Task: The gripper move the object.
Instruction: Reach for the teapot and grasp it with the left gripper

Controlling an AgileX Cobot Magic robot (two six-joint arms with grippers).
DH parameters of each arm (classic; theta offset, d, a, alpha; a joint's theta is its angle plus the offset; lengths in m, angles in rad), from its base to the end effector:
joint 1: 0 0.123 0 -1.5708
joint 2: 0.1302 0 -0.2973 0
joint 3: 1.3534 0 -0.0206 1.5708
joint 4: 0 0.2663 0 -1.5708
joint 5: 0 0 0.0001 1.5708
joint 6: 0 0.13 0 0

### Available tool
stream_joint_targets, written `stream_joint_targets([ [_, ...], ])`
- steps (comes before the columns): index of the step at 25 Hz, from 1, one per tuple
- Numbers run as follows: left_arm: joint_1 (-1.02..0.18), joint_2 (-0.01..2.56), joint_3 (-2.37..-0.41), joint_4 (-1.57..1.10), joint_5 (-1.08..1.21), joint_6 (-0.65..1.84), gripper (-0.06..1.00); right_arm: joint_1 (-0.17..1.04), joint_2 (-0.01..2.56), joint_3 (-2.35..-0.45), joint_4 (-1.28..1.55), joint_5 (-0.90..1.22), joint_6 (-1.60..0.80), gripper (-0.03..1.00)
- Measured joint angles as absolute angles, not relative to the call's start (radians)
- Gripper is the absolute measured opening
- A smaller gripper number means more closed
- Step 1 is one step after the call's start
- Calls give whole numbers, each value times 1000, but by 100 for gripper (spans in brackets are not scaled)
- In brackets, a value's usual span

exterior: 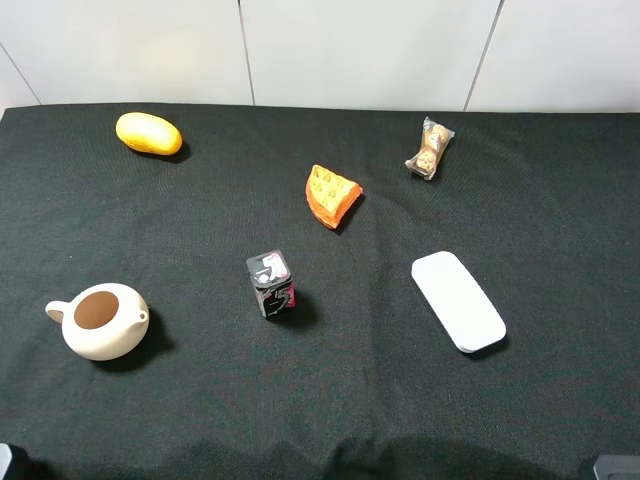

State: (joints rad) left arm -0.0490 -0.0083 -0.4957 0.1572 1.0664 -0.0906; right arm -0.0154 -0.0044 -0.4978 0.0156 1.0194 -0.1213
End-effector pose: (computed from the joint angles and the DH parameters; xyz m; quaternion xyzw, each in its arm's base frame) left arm 0.0301 0.0164 0.2663 -0.0211 0.8508 0.0420 0.5234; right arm 0.0331 0.0012 0.2712 -0.0447 0.8405 -0.0291 0.5392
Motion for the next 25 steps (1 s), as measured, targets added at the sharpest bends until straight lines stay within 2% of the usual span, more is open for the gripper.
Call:
stream_joint_targets([
  [25,-49,-8,-496,157,1066,-91,91,-15,-4,-498,16,1019,-121,69],
])
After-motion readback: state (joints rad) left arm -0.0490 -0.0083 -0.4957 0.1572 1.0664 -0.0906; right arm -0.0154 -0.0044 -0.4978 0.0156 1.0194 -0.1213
